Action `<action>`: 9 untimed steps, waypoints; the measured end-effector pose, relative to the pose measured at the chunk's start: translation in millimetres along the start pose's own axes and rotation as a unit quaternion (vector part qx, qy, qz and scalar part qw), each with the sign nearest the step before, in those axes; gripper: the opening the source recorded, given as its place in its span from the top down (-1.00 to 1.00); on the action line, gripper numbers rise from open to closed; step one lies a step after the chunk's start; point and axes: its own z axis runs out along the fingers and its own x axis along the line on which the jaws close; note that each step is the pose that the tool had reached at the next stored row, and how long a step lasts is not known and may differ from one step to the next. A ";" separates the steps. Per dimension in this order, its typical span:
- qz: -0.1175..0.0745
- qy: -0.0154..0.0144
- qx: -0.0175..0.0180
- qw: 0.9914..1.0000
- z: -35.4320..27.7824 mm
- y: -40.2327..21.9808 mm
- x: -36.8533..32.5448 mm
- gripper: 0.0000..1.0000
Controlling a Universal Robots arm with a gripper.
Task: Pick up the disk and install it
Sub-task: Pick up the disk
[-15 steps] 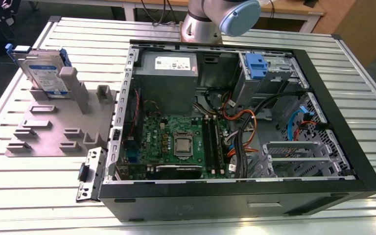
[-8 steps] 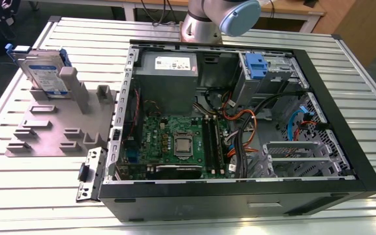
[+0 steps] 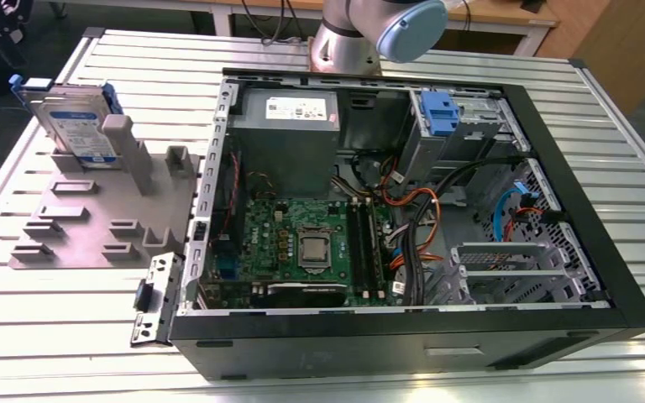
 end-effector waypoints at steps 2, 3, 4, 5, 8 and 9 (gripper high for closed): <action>-0.016 0.001 0.000 1.000 0.0 0.0 0.0 0.79; -0.025 0.001 -0.001 1.000 0.0 0.0 0.0 0.79; -0.033 0.001 -0.001 0.999 0.1 0.0 0.0 0.79; -0.043 0.002 -0.001 0.999 0.1 0.0 0.0 0.79; -0.063 0.003 -0.001 0.998 0.0 0.0 0.0 0.79; -0.064 0.003 -0.001 0.998 0.0 0.0 0.0 0.79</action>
